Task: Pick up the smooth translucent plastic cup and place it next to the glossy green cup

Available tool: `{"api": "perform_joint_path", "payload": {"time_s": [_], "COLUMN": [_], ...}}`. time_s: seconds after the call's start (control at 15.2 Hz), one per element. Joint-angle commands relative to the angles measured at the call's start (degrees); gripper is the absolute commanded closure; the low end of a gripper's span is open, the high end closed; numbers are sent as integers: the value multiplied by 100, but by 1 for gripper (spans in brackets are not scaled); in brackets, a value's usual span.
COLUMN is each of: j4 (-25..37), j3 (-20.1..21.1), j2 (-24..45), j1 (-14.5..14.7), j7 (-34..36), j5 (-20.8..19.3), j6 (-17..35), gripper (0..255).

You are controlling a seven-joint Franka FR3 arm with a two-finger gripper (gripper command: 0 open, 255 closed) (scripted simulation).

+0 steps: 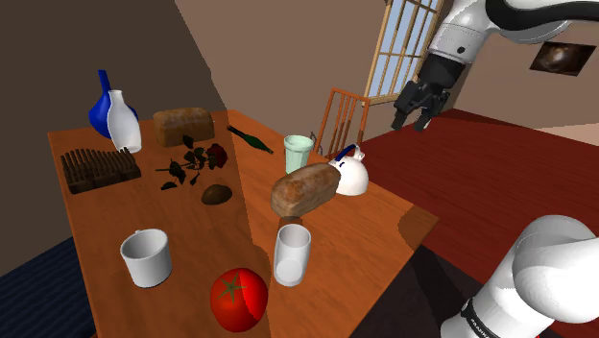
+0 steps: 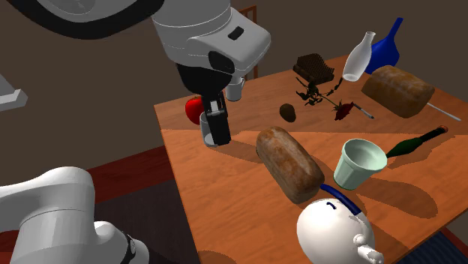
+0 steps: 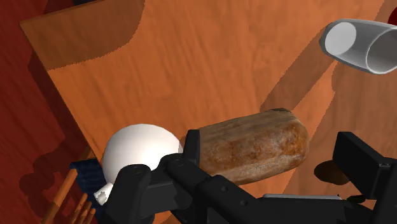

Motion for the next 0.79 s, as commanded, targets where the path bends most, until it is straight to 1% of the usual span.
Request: {"api": "perform_joint_path", "payload": {"time_s": [0.0, 0.4, 0.73], "j4": [0, -622, -949], "j3": [0, 755, 1407], "j2": [0, 114, 451], "j1": [0, 178, 327], "j7": [0, 668, 1244], "j5": [0, 224, 391], "j6": [0, 743, 1399], "gripper": [0, 0, 0]}}
